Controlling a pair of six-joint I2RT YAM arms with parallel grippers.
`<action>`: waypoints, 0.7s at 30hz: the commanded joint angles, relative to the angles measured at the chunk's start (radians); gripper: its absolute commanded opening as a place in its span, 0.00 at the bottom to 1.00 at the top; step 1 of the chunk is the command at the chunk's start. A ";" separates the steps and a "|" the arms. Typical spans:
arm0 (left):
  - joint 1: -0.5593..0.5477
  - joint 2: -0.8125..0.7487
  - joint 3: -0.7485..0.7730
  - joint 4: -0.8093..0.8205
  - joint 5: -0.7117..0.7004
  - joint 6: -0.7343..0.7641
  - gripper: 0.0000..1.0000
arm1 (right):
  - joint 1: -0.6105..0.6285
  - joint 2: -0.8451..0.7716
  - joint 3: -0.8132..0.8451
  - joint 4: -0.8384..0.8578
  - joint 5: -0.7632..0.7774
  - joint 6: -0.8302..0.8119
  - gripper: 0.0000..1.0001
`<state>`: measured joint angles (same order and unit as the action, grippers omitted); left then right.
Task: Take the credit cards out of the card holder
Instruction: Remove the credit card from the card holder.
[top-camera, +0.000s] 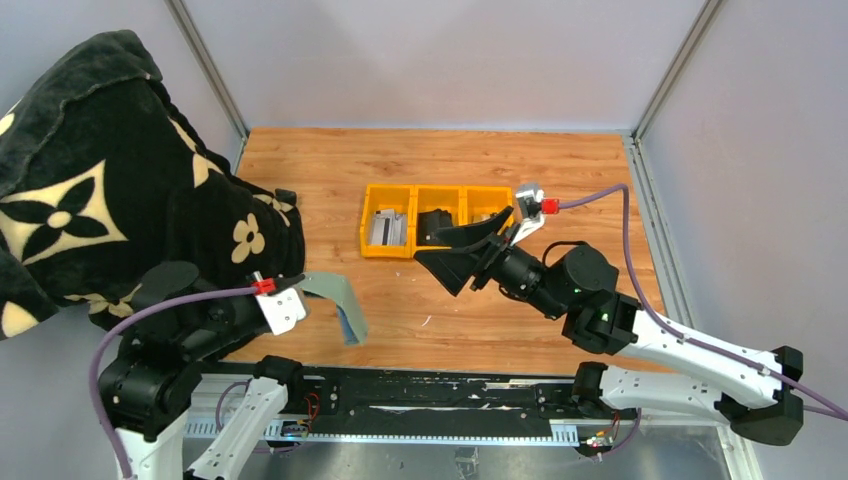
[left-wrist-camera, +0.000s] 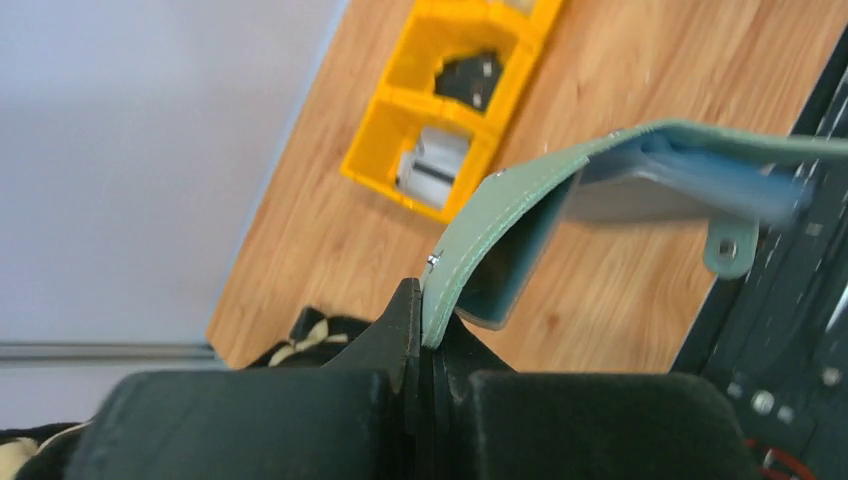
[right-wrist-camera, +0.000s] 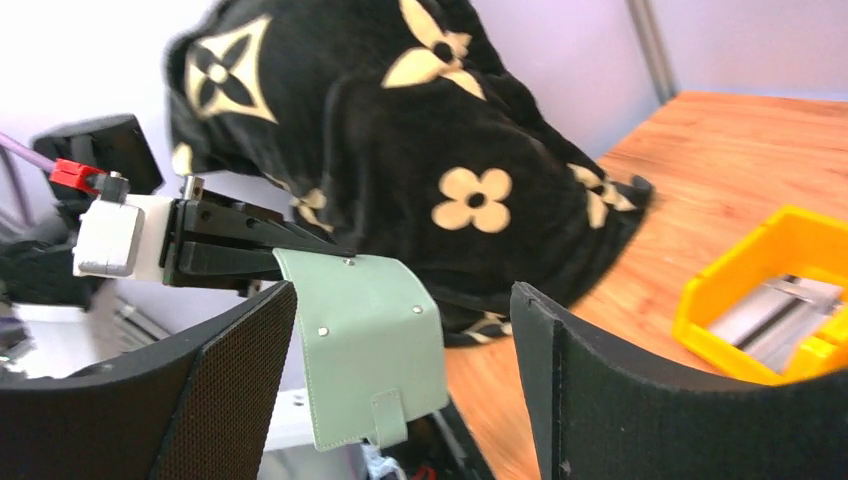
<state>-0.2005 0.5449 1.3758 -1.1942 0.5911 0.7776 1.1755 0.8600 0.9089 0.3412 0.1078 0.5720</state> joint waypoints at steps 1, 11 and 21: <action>-0.005 0.039 -0.055 -0.119 -0.101 0.300 0.00 | -0.008 0.041 0.045 -0.187 0.018 -0.119 0.82; -0.007 0.235 0.083 -0.288 -0.076 0.225 0.00 | 0.065 0.259 0.196 -0.245 -0.196 -0.181 0.83; -0.012 0.315 0.110 -0.409 -0.088 0.058 0.00 | 0.210 0.443 0.340 -0.305 0.031 -0.336 0.84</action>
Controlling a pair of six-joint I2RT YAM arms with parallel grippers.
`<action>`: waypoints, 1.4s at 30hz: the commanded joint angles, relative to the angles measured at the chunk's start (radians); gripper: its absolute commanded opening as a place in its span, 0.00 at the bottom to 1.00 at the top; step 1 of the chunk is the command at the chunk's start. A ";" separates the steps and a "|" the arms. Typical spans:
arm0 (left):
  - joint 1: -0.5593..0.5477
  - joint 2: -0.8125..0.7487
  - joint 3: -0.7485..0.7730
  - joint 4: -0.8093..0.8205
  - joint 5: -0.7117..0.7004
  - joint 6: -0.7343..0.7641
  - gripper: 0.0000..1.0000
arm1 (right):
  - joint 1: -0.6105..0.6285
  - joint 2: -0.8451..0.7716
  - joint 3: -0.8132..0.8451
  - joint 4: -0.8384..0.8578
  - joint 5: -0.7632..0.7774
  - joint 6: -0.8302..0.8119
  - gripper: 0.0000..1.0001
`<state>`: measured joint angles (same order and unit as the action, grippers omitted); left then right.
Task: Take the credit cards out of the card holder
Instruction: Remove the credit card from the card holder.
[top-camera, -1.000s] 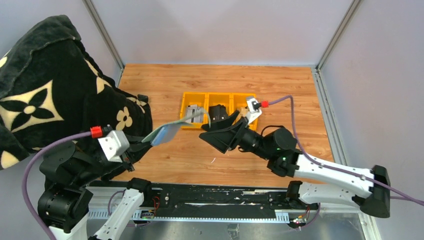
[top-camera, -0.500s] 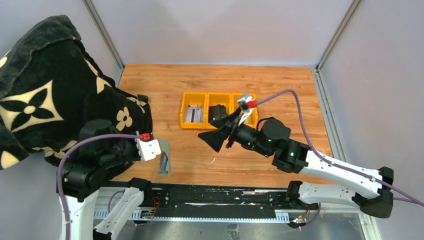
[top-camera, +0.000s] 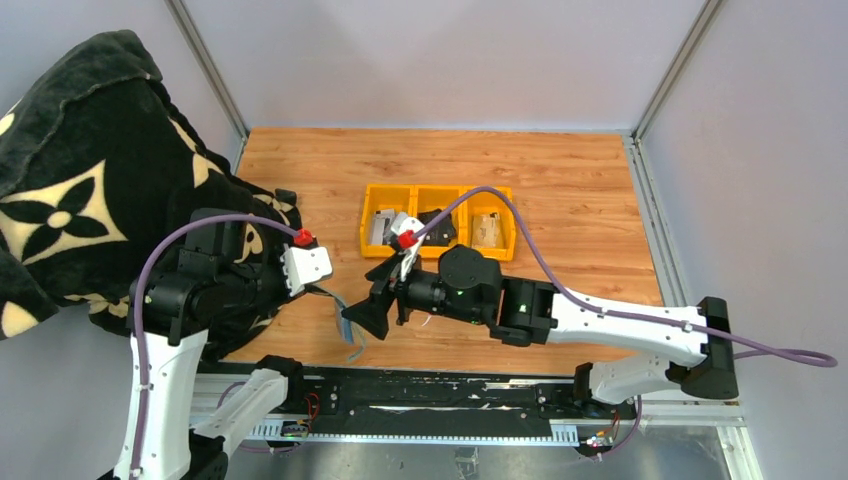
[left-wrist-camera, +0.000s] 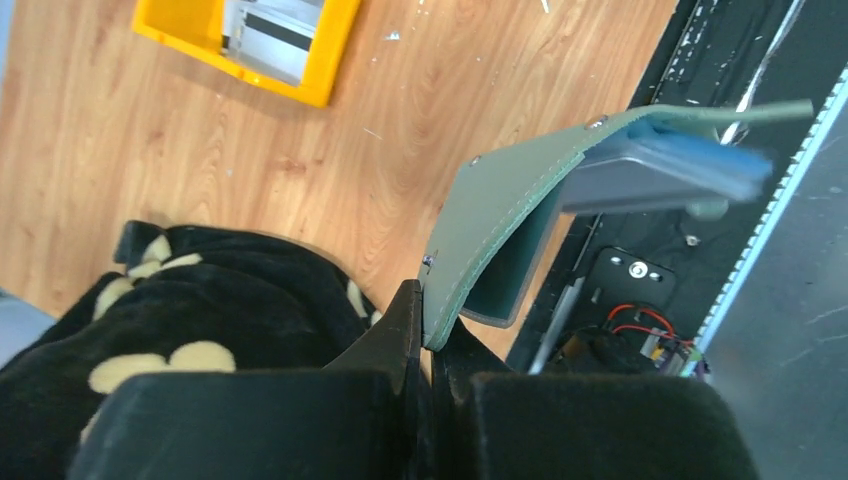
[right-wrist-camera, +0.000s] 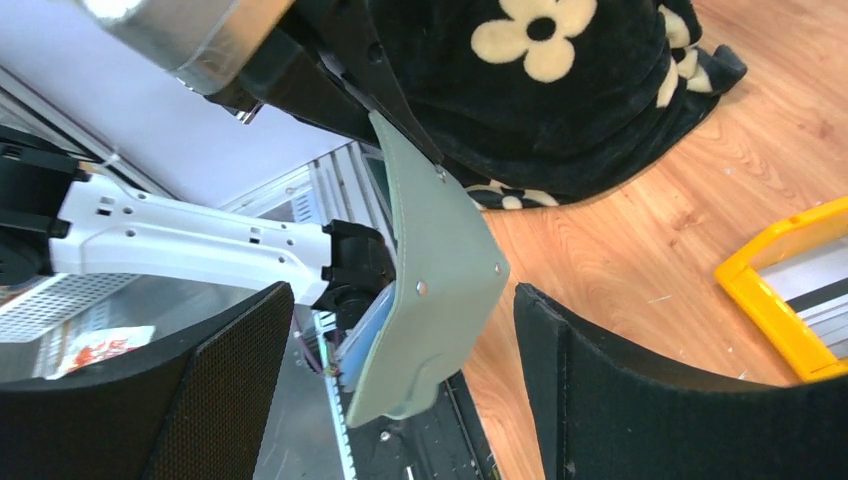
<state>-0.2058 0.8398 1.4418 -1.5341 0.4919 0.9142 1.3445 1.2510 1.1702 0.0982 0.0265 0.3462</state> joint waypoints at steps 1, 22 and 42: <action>-0.009 0.019 0.048 -0.068 0.012 -0.081 0.00 | 0.046 0.068 0.092 -0.079 0.116 -0.121 0.84; -0.012 0.029 0.121 -0.068 0.145 -0.110 0.00 | 0.060 0.157 0.124 -0.063 0.121 -0.174 0.12; -0.012 -0.216 -0.053 0.431 0.495 -0.805 0.75 | -0.124 -0.080 -0.238 0.610 -0.367 0.368 0.00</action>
<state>-0.2131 0.6662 1.4479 -1.3457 0.9302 0.4015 1.2213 1.1805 0.9493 0.5308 -0.2787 0.6033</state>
